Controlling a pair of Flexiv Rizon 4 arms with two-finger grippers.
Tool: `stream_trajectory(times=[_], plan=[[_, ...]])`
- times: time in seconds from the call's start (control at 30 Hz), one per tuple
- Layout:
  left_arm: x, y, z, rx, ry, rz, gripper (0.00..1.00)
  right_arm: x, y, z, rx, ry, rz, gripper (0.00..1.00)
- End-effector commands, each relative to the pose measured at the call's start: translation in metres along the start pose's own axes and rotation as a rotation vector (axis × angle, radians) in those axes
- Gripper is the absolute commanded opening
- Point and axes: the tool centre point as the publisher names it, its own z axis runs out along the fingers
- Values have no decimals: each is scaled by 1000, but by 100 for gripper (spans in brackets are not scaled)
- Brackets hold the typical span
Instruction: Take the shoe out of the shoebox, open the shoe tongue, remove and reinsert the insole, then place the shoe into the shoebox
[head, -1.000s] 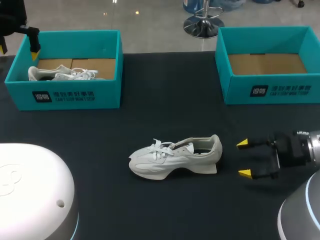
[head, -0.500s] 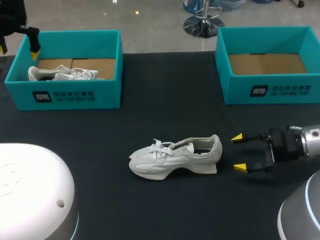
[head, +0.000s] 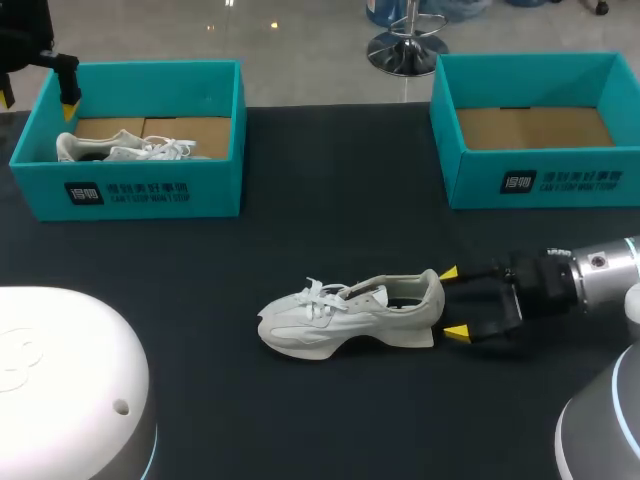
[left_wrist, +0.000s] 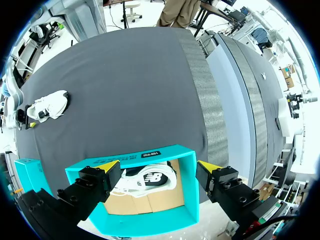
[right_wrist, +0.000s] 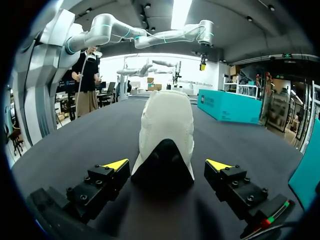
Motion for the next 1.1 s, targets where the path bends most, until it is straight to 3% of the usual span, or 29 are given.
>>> stream_trajectory(times=[0.03, 1.1], plan=[[0, -1, 0, -2, 2, 0, 100, -6, -3, 13, -9, 13, -1, 100], [0, -1, 0, -2, 2, 0, 100, 3, -1, 43, -28, 67, 26, 100]])
